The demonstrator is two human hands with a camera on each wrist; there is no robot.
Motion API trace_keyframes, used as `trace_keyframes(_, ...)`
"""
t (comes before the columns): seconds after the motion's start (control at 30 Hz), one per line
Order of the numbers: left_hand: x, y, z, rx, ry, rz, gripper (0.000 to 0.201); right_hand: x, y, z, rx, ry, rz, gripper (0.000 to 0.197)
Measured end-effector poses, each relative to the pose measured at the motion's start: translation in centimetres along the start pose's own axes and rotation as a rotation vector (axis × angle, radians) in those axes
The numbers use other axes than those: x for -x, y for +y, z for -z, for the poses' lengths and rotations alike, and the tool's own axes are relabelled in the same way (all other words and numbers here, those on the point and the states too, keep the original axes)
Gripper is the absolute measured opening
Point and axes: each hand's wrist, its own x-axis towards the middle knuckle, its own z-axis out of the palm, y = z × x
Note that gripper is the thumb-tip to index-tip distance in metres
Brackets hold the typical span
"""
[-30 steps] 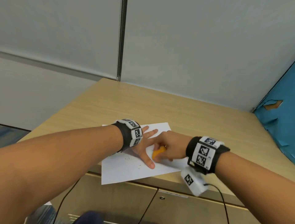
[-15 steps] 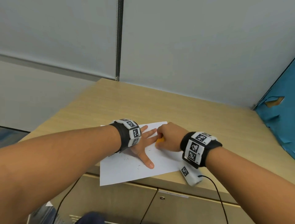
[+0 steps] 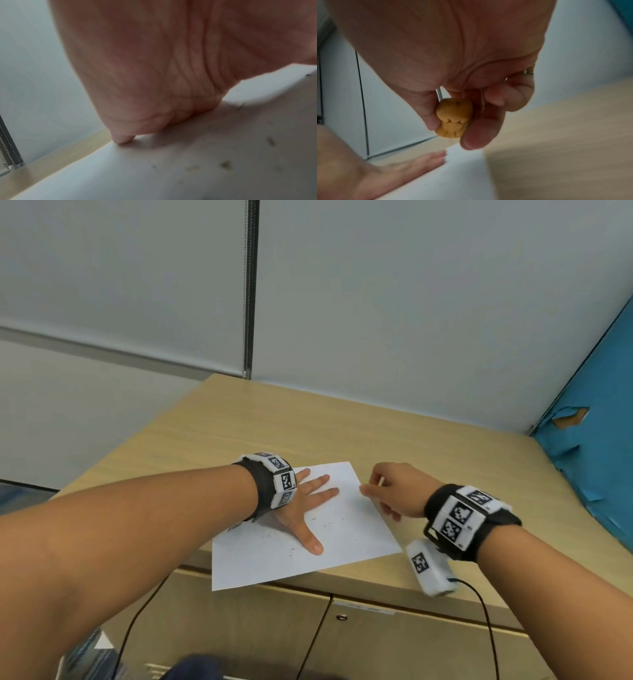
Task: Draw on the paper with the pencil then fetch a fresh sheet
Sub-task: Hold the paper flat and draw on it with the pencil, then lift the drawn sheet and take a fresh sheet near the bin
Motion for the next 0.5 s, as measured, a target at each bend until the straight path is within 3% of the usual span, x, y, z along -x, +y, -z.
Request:
trace_keyframes(0.2, 0.8, 0.7, 0.4, -0.071, -0.014, -0.034, 0.109, 3.6, 4.8, -0.1, 0.167, -0.025, -0.167, 0.028)
trace_keyframes(0.3, 2.0, 1.5, 1.2, -0.124, -0.021, -0.133, 0.091, 4.5, 5.4, -0.3, 0.235, -0.036, -0.200, 0.028)
trace_keyframes(0.4, 3.6, 1.8, 1.2, -0.126, 0.065, -0.246, 0.065, 5.0, 5.4, -0.5, 0.352, -0.049, -0.230, 0.031)
trace_keyframes(0.5, 6.2, 1.2, 0.8, 0.061, 0.207, -0.274, 0.057, 5.4, 4.7, -0.9, 0.471, 0.025, -0.168, 0.037)
